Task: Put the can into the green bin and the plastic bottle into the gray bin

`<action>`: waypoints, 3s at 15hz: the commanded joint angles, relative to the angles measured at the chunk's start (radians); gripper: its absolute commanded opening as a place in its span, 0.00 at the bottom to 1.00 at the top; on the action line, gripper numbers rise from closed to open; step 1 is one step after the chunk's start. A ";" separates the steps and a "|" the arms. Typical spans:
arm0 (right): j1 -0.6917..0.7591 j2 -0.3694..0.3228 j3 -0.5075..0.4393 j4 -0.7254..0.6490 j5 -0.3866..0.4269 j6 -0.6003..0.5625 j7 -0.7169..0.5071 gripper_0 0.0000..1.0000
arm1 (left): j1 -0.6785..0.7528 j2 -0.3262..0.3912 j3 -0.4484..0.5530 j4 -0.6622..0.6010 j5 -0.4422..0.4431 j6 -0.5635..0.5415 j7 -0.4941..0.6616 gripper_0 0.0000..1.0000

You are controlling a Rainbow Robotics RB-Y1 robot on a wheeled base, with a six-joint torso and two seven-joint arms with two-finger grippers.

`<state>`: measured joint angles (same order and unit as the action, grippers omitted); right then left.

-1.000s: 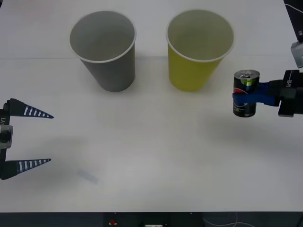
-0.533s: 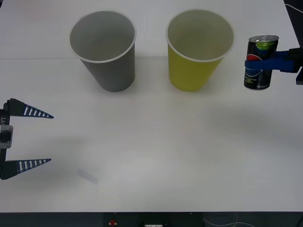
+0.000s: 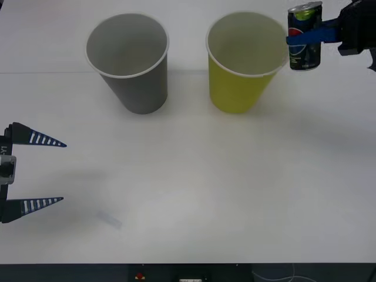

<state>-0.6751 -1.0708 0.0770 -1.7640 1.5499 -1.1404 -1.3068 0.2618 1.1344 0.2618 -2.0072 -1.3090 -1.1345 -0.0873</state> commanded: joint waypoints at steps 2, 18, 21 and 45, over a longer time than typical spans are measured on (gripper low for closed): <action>-0.184 0.088 0.141 0.169 0.116 0.001 0.001 0.00 | 0.000 0.000 0.000 0.000 0.000 0.000 0.000 1.00; -0.347 0.186 0.279 0.368 0.228 -0.007 0.126 0.98 | 0.000 0.000 0.000 0.000 0.000 0.000 0.000 1.00; -0.347 0.186 0.279 0.368 0.228 -0.009 0.127 1.00 | 0.000 0.000 0.000 0.000 0.000 0.000 0.000 1.00; 0.681 -0.043 -0.422 -0.164 -0.392 -0.070 0.887 1.00 | 0.000 0.000 0.000 0.000 0.000 0.000 0.000 1.00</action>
<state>-0.0294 -1.1142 -0.3218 -1.9279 1.1791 -1.1933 -0.4639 0.2618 1.1345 0.2618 -2.0071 -1.3090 -1.1345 -0.0873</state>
